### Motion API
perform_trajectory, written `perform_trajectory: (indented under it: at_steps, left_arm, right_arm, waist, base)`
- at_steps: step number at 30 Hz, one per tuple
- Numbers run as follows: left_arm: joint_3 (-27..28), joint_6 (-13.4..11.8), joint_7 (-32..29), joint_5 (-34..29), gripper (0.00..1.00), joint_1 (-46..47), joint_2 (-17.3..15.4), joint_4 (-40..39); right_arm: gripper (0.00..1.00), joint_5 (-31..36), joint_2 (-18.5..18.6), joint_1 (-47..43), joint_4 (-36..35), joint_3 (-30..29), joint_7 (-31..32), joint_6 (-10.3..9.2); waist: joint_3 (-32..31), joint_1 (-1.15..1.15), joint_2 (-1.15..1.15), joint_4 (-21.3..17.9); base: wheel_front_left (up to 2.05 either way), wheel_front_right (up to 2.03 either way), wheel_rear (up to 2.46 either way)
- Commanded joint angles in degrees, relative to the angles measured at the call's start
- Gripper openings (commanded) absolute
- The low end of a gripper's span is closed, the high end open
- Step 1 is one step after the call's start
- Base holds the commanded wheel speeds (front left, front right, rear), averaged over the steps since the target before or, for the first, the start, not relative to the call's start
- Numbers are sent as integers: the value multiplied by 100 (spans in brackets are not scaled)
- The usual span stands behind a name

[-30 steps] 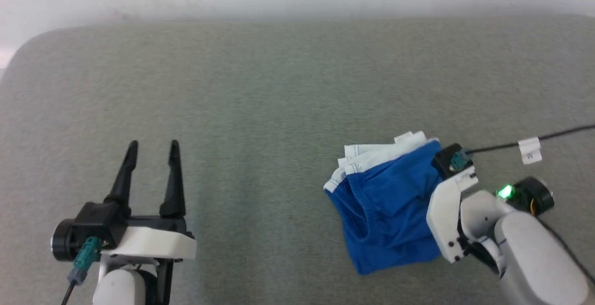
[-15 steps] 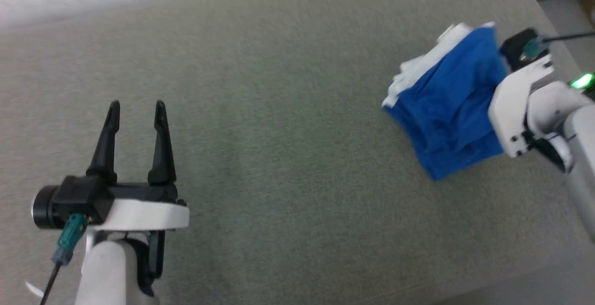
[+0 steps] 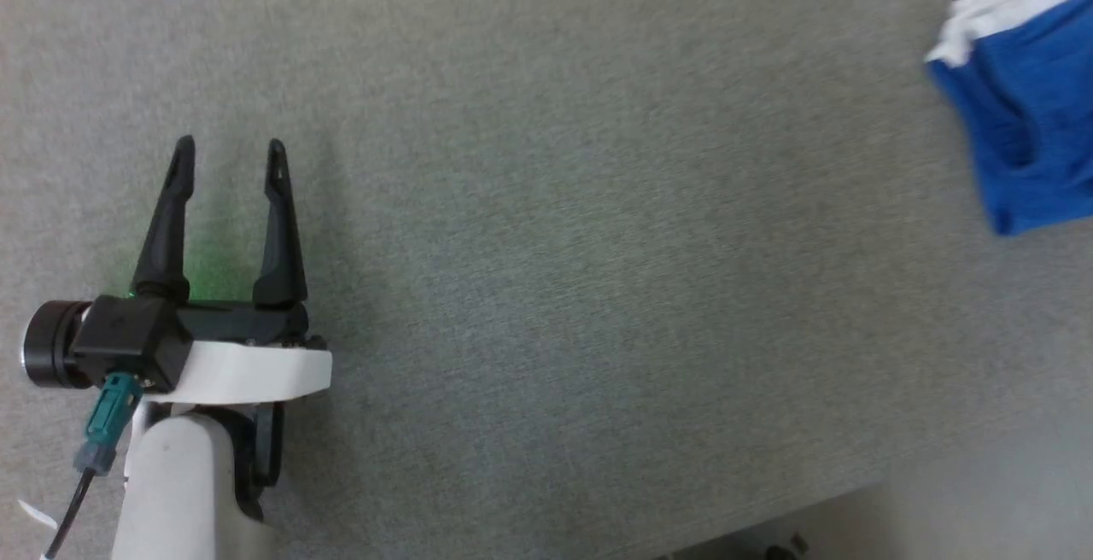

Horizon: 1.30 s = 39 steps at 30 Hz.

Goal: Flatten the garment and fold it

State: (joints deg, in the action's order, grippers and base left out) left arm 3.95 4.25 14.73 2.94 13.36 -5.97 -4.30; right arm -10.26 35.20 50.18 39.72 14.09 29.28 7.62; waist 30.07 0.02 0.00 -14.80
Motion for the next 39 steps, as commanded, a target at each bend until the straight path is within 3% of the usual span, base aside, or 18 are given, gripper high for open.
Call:
perform_trajectory:
  at_steps: [1,2,3,4,5,14,19,25,31,39]
  left_arm:
    - [27,-42,27,-23,100,-5,-40,-46]
    - [38,-56,27,-5,100,-23,-31,-52]
    - [50,-68,27,18,100,-39,-20,-62]
    - [59,-80,27,25,100,-53,-17,-70]
    - [76,-99,27,37,100,-65,-10,-80]
    - [154,-151,27,236,100,-310,99,7]
    - [149,-158,27,401,100,-433,195,97]
    - [148,-182,27,526,100,-557,257,257]
    - [266,-393,27,535,100,-711,284,318]
    - [187,-567,27,589,100,-708,301,489]
  right_arm:
    - [0,87,83,101,101,-142,-76,-13]
    - [0,138,109,109,164,-220,-108,-13]
    - [20,167,112,119,235,-355,-143,-13]
    - [87,250,122,112,293,-432,-164,-13]
    - [100,355,138,101,331,-490,-193,-13]
    - [100,661,1,46,278,-1267,-705,-13]
    - [100,175,-210,49,-519,-1258,-1427,-13]
    - [100,-505,-512,-437,-1876,-813,-2039,-13]
    - [100,-831,-1543,-1271,-2954,-1448,-3038,-13]
    - [100,-411,-3055,-2787,-3836,-1923,-3941,-13]
  waist:
    - [320,-2,0,207]
    - [325,-2,0,232]
    - [325,-2,0,253]
    - [319,-2,0,270]
    - [307,-2,0,282]
    - [-487,-2,0,328]
    - [-1228,-2,0,491]
    - [-2012,-2,0,782]
    - [-2561,-2,0,1082]
    - [-2867,-2,0,1548]
  base:
    - [0,0,0]
    - [0,0,0]
    - [0,0,0]
    - [0,0,0]
    - [0,0,0]
    - [0,0,0]
    - [0,0,0]
    - [0,0,0]
    - [0,0,0]
    - [0,0,0]
